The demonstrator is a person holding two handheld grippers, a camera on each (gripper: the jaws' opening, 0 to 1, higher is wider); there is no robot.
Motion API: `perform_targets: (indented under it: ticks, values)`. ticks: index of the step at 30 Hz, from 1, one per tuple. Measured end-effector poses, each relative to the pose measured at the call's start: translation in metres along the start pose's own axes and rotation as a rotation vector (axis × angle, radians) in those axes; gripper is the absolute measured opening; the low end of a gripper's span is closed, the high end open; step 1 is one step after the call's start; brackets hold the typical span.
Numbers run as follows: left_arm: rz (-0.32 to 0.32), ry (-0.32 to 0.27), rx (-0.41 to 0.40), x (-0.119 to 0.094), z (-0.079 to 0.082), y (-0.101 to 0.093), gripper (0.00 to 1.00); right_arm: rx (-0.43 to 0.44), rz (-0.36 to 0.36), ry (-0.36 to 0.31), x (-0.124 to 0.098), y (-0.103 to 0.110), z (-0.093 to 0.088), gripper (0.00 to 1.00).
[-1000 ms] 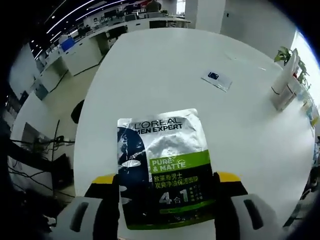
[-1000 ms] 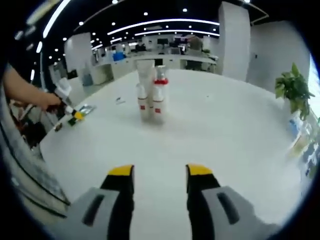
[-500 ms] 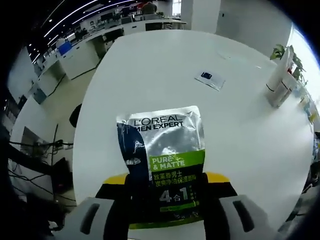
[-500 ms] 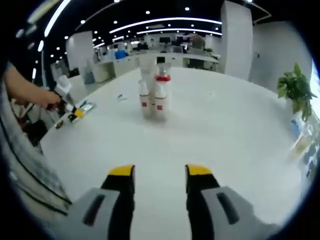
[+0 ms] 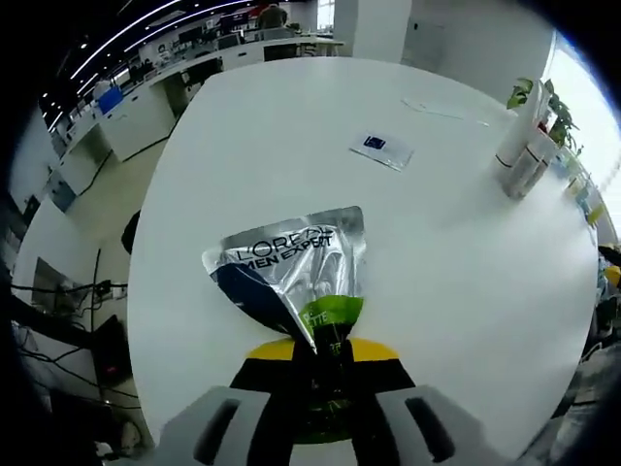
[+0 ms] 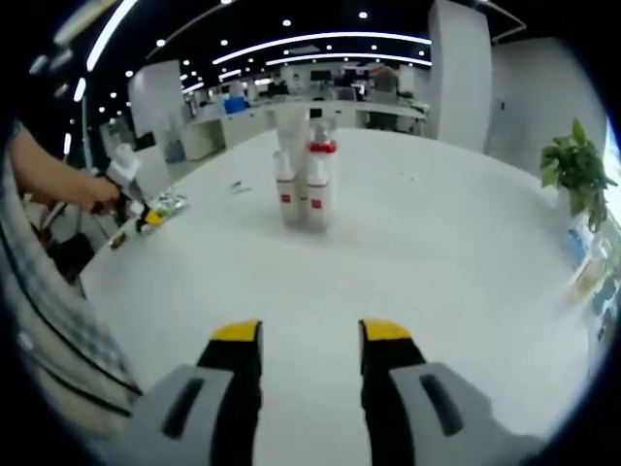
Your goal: Arrange the skincare products in the storage area until every visible bottle or jar stands upright without overlapping.
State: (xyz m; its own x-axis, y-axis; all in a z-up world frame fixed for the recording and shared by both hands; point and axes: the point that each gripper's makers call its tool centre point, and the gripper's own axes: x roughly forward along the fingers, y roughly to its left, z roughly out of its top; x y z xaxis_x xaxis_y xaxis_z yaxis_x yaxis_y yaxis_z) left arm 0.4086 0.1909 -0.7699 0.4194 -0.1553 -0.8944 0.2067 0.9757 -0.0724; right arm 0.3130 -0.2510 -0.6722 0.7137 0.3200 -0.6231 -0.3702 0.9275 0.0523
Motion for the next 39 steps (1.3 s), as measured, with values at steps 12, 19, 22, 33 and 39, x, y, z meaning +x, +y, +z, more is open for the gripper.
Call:
perform_targets:
  ticks: [12, 19, 22, 33, 39]
  values:
    - [-0.2, -0.063, -0.057, -0.023, 0.006, -0.061, 0.06, 0.02, 0.059, -0.019, 0.008, 0.013, 0.013, 0.38]
    - [-0.425, -0.17, -0.049, -0.059, 0.03, -0.163, 0.06, 0.178, 0.239, -0.071, 0.022, 0.051, 0.042, 0.42]
    - [-0.512, -0.193, 0.003, -0.079, 0.03, -0.209, 0.06, 0.33, 0.368, -0.084, 0.026, 0.077, 0.059, 0.48]
    - [-0.641, -0.199, 0.14, -0.117, 0.018, -0.288, 0.07, 0.738, 0.718, -0.112, 0.017, 0.14, 0.11, 0.54]
    - [-0.651, -0.207, 0.231, -0.127, 0.017, -0.306, 0.07, 0.745, 0.716, -0.093, 0.021, 0.143, 0.109, 0.32]
